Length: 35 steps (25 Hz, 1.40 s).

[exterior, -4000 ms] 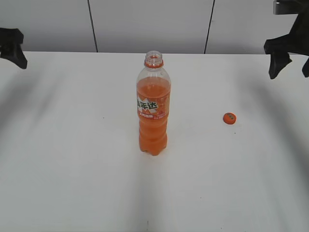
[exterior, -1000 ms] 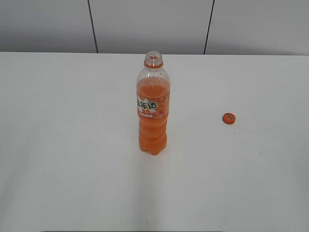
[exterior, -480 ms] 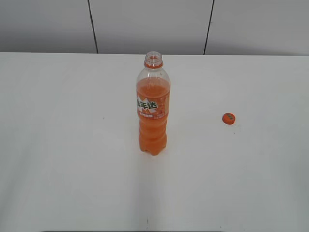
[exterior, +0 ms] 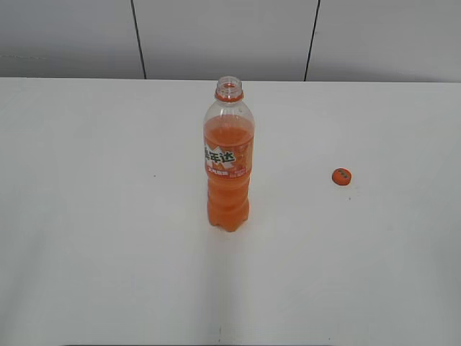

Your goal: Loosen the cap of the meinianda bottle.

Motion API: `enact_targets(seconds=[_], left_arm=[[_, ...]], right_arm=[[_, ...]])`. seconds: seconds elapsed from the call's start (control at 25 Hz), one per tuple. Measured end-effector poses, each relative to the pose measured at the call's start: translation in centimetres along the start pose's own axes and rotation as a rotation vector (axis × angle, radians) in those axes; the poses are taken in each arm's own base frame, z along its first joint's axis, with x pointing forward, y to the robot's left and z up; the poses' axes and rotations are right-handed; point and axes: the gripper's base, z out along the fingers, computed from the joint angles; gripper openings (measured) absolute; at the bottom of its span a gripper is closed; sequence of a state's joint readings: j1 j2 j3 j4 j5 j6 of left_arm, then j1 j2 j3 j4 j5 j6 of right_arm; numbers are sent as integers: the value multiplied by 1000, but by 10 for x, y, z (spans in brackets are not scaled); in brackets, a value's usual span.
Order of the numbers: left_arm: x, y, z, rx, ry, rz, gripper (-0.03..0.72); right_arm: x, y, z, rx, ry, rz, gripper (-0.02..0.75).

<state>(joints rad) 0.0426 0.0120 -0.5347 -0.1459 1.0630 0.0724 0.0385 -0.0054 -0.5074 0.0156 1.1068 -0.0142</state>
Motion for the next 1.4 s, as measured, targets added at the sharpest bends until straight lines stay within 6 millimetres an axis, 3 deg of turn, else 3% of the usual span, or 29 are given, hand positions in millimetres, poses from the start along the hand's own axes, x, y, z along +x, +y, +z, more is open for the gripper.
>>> enact_targets(seconds=[1.4], left_arm=[[2, -1, -3, 2, -16, 1, 465]], right_arm=[[0, 0, 0, -3, -2, 1, 587]])
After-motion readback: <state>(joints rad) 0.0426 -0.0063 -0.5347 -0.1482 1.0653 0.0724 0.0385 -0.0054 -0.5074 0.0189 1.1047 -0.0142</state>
